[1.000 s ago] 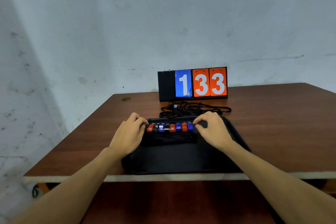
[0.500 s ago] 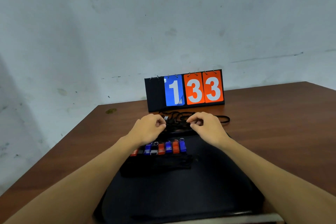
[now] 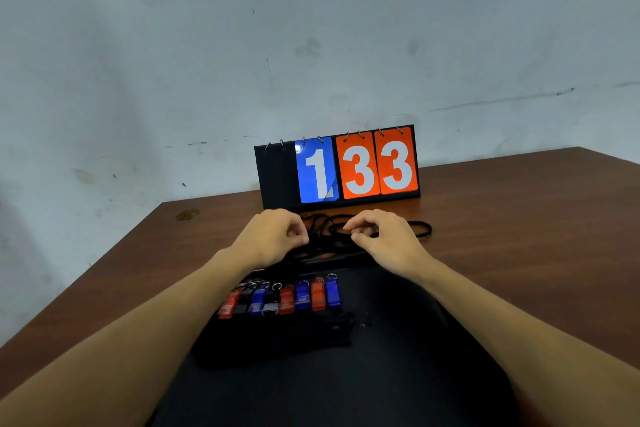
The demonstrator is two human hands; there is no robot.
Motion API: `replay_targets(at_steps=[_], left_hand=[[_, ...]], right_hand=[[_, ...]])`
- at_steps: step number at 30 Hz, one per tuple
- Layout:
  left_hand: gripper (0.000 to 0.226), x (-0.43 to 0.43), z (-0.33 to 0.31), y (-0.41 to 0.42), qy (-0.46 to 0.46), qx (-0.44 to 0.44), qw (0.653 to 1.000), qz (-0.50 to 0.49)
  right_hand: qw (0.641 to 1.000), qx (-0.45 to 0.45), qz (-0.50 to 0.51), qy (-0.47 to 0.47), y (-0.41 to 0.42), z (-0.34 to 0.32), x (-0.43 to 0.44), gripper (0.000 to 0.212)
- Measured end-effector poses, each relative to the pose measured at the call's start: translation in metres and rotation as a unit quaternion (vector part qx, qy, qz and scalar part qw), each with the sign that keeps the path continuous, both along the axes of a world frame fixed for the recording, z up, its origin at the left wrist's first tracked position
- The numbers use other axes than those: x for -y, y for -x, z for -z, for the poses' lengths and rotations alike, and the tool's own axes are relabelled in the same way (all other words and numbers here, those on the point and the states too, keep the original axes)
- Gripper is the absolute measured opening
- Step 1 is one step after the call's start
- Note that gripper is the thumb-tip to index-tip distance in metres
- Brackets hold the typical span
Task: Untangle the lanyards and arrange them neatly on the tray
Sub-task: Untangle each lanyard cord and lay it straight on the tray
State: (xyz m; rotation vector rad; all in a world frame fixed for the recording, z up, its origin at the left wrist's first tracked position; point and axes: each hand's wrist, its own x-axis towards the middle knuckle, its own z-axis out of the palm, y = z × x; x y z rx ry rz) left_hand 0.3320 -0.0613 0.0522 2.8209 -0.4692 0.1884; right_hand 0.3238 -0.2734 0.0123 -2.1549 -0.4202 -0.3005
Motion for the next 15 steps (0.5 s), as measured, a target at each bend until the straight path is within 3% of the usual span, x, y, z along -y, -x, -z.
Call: replay_targets(at_steps=[3, 6, 12, 15], left_hand=[[0.009, 0.006, -0.019, 0.002, 0.187, -0.023, 0.982, -0.025], [0.009, 0.013, -0.043, 0.002, 0.345, -0.031, 0.937, -0.055], [0.016, 0.03, -0.08, 0.008, 0.435, -0.039, 0.898, -0.055], [0.021, 0.04, -0.09, 0.015, 0.454, -0.044, 0.89, -0.03]], right_hand=[[1.0, -0.012, -0.007, -0.01, 0.001, -0.006, 0.002, 0.018], [0.999, -0.016, -0.014, -0.043, 0.003, -0.018, 0.003, 0.019], [0.993, -0.03, -0.026, -0.113, 0.006, -0.051, 0.0, 0.037], [0.995, -0.046, -0.049, -0.077, 0.005, -0.063, -0.005, 0.043]])
